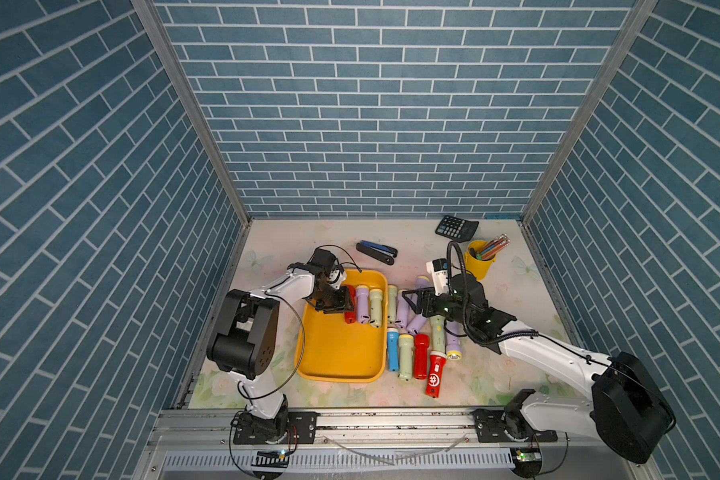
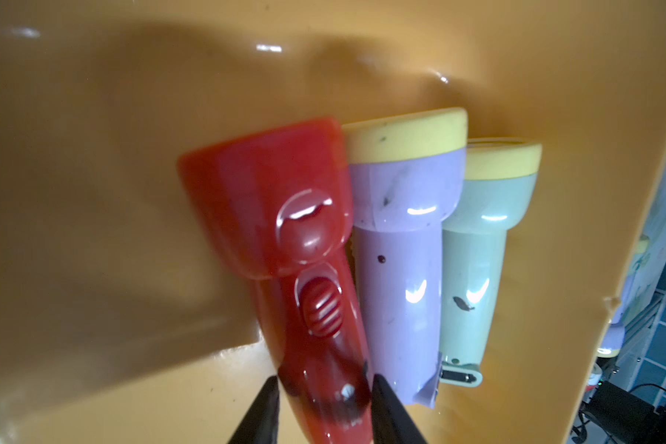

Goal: Put the flashlights into the storage boxes
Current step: Place the flashlight at the storage box, then pick up the flashlight from the center of the board.

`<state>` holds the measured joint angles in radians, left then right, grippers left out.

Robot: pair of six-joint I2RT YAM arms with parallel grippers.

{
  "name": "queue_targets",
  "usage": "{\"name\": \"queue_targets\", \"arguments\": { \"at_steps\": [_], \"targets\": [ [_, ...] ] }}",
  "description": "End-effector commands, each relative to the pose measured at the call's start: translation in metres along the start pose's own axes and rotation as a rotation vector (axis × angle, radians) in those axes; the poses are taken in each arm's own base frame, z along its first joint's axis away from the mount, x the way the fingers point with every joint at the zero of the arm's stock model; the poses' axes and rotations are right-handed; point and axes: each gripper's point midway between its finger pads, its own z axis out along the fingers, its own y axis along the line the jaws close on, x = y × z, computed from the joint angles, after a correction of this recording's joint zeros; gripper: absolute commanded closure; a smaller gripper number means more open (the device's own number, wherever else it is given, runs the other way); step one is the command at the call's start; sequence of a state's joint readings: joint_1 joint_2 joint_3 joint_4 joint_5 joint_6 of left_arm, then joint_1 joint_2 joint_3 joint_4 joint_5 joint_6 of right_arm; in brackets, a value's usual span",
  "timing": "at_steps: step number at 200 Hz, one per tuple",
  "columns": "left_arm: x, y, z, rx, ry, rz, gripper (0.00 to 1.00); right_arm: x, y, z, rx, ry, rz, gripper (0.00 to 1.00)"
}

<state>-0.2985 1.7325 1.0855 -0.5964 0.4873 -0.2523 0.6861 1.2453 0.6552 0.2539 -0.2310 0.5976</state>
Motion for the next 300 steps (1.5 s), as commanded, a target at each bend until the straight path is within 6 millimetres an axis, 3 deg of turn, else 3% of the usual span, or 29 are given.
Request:
{"name": "queue_targets", "arguments": {
  "at_steps": [1,50,92,146,186,215,248,300],
  "targets": [
    [0.003,-0.003,-0.012,-0.010,-0.017,0.012,0.52,0.000,0.000,0.000,-0.006,-0.003,0.016,0.37],
    [-0.011,-0.024,-0.058,-0.003,-0.141,0.045,0.49,0.009,-0.013,-0.011,0.095,0.070,0.017,0.37],
    [-0.009,-0.048,-0.092,0.018,-0.236,0.118,0.49,0.023,-0.038,-0.044,0.298,0.207,0.037,0.37],
    [0.005,-0.063,-0.076,0.050,-0.239,0.205,0.49,0.057,-0.076,-0.106,0.612,0.483,0.099,0.38],
    [0.007,-0.071,-0.067,0.048,-0.225,0.231,0.49,0.093,-0.077,-0.116,0.647,0.664,0.229,0.39],
    [0.007,-0.077,-0.063,0.065,-0.225,0.237,0.49,0.108,-0.094,-0.128,0.751,0.711,0.250,0.40],
    [0.007,-0.080,-0.058,0.074,-0.212,0.243,0.50,0.106,-0.099,-0.120,0.741,0.692,0.274,0.40],
    [0.005,-0.081,-0.051,0.082,-0.208,0.236,0.50,0.099,-0.077,-0.093,0.611,0.694,0.294,0.44]
  ]
}}
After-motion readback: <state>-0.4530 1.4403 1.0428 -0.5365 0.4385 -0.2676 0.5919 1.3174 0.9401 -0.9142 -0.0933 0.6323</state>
